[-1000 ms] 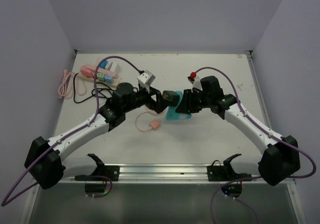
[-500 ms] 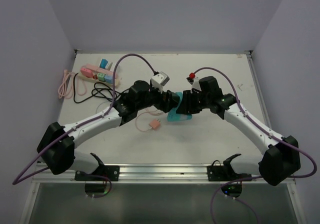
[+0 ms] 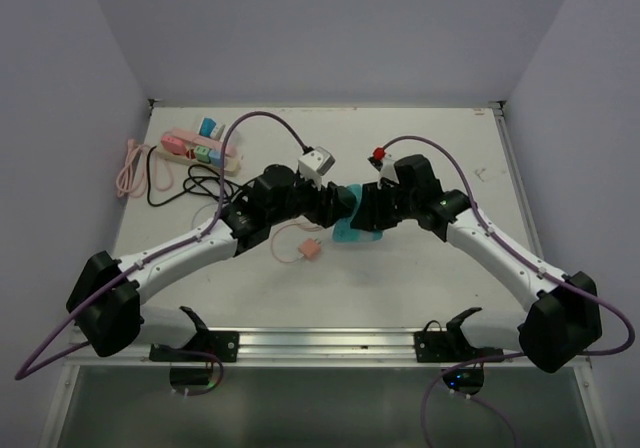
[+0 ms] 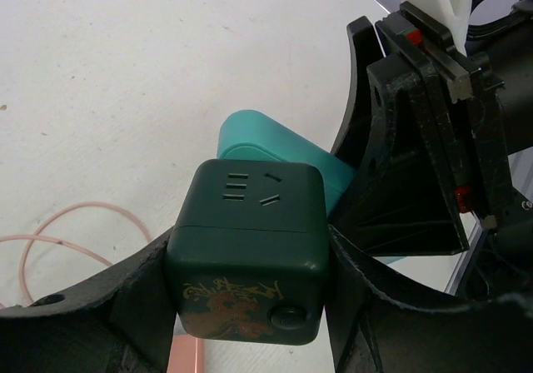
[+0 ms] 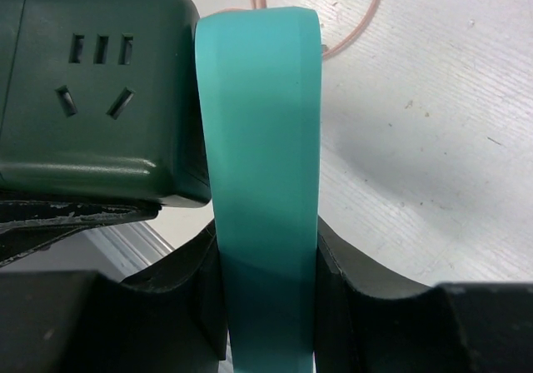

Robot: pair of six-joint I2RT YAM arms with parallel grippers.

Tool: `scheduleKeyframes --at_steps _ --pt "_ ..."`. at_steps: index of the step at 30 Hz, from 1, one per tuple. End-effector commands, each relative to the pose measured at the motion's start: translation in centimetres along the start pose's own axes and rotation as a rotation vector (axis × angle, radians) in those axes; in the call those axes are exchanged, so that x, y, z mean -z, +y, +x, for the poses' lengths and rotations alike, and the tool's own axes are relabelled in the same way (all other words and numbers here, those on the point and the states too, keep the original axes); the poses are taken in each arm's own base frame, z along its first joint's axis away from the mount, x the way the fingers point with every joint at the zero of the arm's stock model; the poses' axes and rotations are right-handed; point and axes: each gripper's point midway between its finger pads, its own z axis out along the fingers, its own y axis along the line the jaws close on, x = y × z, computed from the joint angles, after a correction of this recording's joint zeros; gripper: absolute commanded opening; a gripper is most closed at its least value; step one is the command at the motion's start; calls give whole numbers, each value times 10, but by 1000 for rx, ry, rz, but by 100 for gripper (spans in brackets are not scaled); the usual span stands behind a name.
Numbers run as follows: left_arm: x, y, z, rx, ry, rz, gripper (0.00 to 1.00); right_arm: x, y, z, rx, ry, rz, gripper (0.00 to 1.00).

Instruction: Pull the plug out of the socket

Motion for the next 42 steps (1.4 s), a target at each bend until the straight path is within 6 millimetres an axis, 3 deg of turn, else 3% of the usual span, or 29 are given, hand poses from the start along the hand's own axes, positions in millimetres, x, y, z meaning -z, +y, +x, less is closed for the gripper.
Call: scheduleKeyframes --at_steps 1,6,9,14,19,25,26,27,32,34,38,39,41,42 --pt "32 -8 -22 2 -59 4 0 -2 -73 2 -76 -26 282 0" --pt "56 -5 -22 13 -41 -28 0 4 -122 13 -167 -11 435 0" --pt "74 1 -24 21 -32 -72 0 8 -137 18 -193 4 474 0" --pt "93 17 -5 42 21 -149 0 14 -112 -11 -173 -126 340 0" --pt "78 28 35 152 89 -151 0 16 -95 -32 -227 -227 210 0" --pt "40 49 69 277 179 -170 1 20 -89 -39 -290 -310 125 0" --pt "35 51 73 292 187 -169 1 18 -89 -33 -305 -307 108 0" --pt "27 55 83 315 214 -175 3 23 -87 -36 -308 -334 93 0" --pt "1 71 87 373 203 -186 11 27 -98 -31 -377 -404 88 0" --pt "-6 77 92 394 216 -192 20 29 -104 -32 -408 -431 89 0" --pt "-5 81 97 418 226 -183 37 33 -130 -36 -496 -497 110 0" --pt "-1 83 98 420 224 -190 47 33 -135 -37 -523 -507 113 0" --pt "4 84 98 415 219 -201 53 33 -148 -42 -559 -541 129 0" --pt "9 85 96 414 216 -211 63 37 -159 -46 -584 -566 147 0"
